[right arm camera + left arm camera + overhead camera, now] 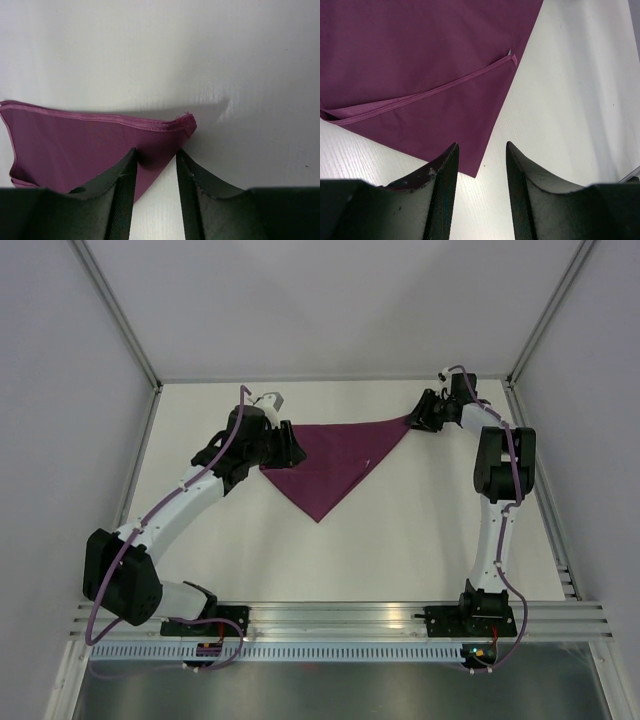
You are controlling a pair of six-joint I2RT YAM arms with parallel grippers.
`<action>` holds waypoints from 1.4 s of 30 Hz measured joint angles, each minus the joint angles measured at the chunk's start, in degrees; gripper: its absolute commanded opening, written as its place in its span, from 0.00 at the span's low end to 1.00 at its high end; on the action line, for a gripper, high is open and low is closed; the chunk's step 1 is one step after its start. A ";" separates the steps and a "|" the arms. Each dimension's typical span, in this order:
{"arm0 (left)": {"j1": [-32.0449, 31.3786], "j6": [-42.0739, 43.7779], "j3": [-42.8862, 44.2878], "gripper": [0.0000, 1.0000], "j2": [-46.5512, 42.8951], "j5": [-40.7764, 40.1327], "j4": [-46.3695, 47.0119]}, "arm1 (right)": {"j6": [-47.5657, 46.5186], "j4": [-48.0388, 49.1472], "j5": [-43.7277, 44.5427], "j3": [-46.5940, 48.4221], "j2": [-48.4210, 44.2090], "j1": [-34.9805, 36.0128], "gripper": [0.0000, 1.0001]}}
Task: Fold the napkin, place the utensils inside, and roll it up
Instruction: Fold the napkin
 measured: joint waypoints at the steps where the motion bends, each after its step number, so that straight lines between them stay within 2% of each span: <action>1: 0.00 0.00 -0.15 0.48 0.00 0.00 0.02 | 0.63 0.46 -0.37 0.00 0.26 0.00 0.34; 10: 0.00 -0.02 -1.57 0.47 0.00 0.00 0.39 | 2.95 5.35 -0.61 -2.23 0.33 0.11 0.17; 16: 0.00 -0.63 -2.08 0.47 0.00 0.09 1.27 | 2.34 7.96 -0.37 -7.04 -3.96 0.48 0.15; 22: 0.00 -1.53 -2.43 0.47 -0.09 0.26 2.10 | -2.14 10.56 -0.13 -10.10 -12.87 2.84 0.16; 26: 0.00 -2.23 -3.45 0.47 -0.70 0.50 2.47 | -8.37 11.26 0.24 -12.59 -18.84 7.69 0.15; 32: 0.00 -4.07 -4.85 0.47 -4.17 0.17 2.58 | -21.68 10.36 2.23 -18.64 -24.68 18.86 0.15; 36: 0.00 -5.73 -6.19 0.47 -9.35 -1.27 2.67 | -28.94 9.07 3.54 -21.86 -25.53 25.77 0.14; 42: 0.00 -7.17 -6.49 0.47 -16.39 -3.02 2.67 | -37.97 7.37 6.51 -25.83 -25.73 31.34 0.13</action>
